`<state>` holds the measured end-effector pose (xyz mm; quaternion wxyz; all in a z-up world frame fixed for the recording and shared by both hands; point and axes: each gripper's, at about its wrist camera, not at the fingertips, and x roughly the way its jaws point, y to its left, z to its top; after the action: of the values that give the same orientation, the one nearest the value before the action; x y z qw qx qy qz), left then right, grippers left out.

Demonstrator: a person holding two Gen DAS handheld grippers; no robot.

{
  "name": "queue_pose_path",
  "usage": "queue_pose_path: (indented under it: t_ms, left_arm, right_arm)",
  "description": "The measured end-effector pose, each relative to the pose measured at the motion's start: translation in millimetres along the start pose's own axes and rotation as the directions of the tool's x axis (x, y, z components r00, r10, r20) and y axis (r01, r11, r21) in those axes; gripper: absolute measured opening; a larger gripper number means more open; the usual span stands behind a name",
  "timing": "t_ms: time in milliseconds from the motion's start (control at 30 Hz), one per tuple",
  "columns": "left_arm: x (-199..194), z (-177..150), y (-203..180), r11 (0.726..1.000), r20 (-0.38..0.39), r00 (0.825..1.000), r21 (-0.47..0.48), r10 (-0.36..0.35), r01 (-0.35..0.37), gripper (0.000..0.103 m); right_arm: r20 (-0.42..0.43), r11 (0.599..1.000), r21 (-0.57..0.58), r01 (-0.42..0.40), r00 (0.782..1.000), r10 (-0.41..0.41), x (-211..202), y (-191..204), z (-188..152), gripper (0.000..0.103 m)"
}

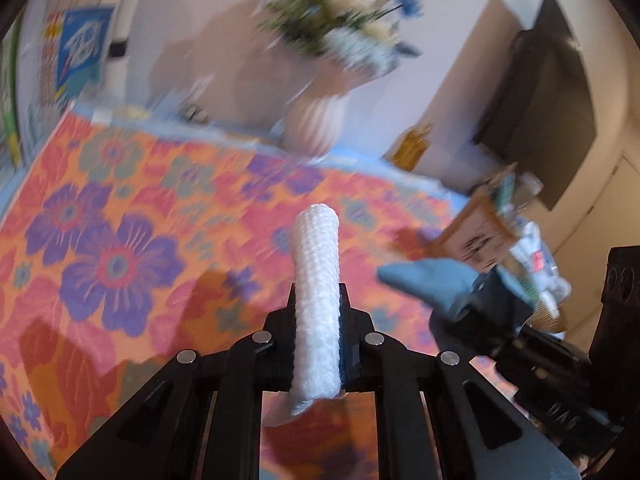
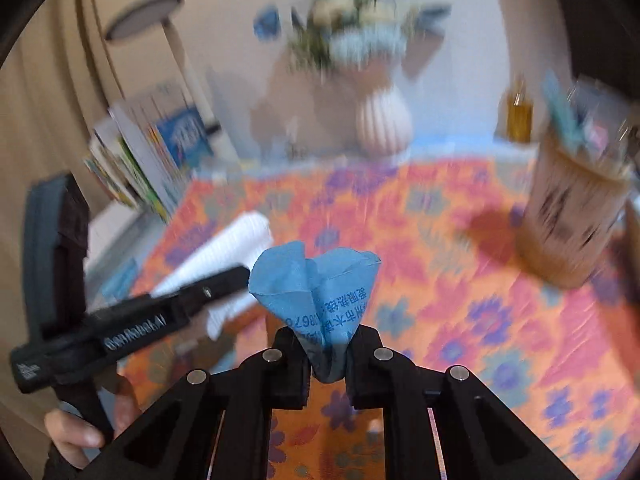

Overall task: Organize soft objects
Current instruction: 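Lift blue cloth with right tool while left tool holds white towel, then drop white towel with left tool onto glass plate while right tool drops blue cloth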

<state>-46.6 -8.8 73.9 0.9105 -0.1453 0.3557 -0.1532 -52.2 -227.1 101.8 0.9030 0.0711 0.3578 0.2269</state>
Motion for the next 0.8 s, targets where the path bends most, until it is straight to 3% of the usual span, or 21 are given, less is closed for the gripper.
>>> queue_pose_path:
  t_ms: [167,300,400,433,467,533,700,800]
  left_arm:
    - [-23,29,-65,0.992,0.075,0.997,0.124,-0.012,0.003,0.010]
    - [-35,53,-138,0.965,0.137,0.988,0.261,-0.067,0.029,0.010]
    - [-29,72,-184,0.957,0.153,0.987,0.289,-0.045,-0.001,0.010]
    - [-25,80,-198,0.957,0.142,0.988,0.288,-0.065,0.022,0.010]
    - [-21,86,-212,0.955,0.132,0.986,0.289,-0.103,0.061,0.010]
    - [-12,92,-241,0.945,0.125,0.982,0.312,-0.144,0.099,0.010]
    - [21,89,-313,0.897,0.058,0.970,0.398,-0.236,0.194,0.010]
    - [44,84,-336,0.881,0.010,0.965,0.412,-0.261,0.233,0.010]
  right_arm:
    - [0.137,0.997,0.049,0.054,0.989,-0.060,-66,-31,36,0.012]
    - [0.198,0.985,0.157,0.067,0.975,-0.097,-121,-72,63,0.012]
    - [0.252,0.964,0.211,0.162,0.944,-0.214,-164,-103,79,0.012]
    - [0.263,0.954,0.226,0.196,0.931,-0.253,-176,-112,83,0.012]
    - [0.268,0.936,0.250,0.250,0.911,-0.315,-190,-125,87,0.012]
    - [0.262,0.908,0.297,0.295,0.889,-0.375,-208,-150,91,0.012]
    - [0.213,0.850,0.402,0.340,0.868,-0.448,-230,-207,86,0.012]
    - [0.161,0.817,0.460,0.348,0.872,-0.462,-230,-238,77,0.012]
